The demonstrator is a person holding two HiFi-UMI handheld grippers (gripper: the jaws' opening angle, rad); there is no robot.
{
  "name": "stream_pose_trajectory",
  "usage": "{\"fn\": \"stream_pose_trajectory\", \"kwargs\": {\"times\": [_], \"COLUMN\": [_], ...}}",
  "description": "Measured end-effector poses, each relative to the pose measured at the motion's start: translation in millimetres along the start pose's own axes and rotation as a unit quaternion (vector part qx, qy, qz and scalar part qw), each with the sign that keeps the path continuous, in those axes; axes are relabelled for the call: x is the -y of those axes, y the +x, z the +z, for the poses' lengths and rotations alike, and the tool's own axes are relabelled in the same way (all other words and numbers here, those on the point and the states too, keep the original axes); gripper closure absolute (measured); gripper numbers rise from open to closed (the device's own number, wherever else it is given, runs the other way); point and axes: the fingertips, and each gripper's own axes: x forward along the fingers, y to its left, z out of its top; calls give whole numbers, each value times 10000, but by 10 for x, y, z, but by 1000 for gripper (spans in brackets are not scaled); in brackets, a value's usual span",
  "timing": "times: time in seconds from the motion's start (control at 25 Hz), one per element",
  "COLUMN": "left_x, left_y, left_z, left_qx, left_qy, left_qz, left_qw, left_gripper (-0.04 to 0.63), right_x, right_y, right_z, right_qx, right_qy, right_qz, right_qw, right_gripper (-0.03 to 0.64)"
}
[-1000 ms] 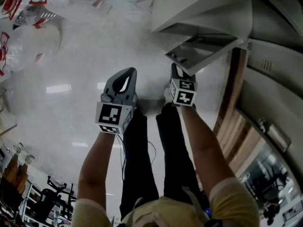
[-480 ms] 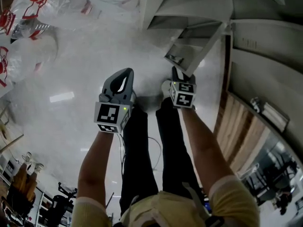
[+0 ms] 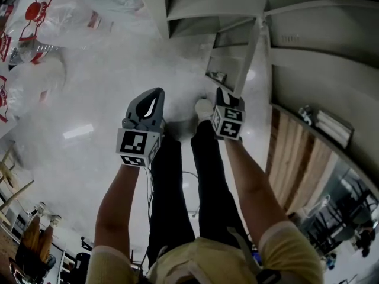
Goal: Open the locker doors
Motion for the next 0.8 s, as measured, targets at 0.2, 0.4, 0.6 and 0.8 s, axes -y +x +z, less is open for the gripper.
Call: {"fn": "stream_pose_trajectory", "kwargs": {"times": [0.2, 0.4, 0.6, 0.8], "left_x": [160, 341, 470, 547], "left_y": [61, 87, 98, -11], "left_z": [25, 158, 287, 429], "left_qx": [-54, -19, 24, 107], "left_qy": [-22, 117, 161, 83], "left_qz": [-54, -186, -193, -127], "left_qw": [10000, 9998, 9997, 9998], "left_gripper": [591, 591, 591, 591], "right_x": [170, 315, 458, 486], "right_y": [-104, -204, -313, -522], "right_z": [-35, -26, 14, 87], "right_qx": [30, 90, 149, 185], "right_qy": [343, 536, 599, 611], "right_qz": [-161, -251, -280, -284], "right_qw": [9993, 9982, 9977, 9976], "right_gripper": [494, 494, 494, 494]}}
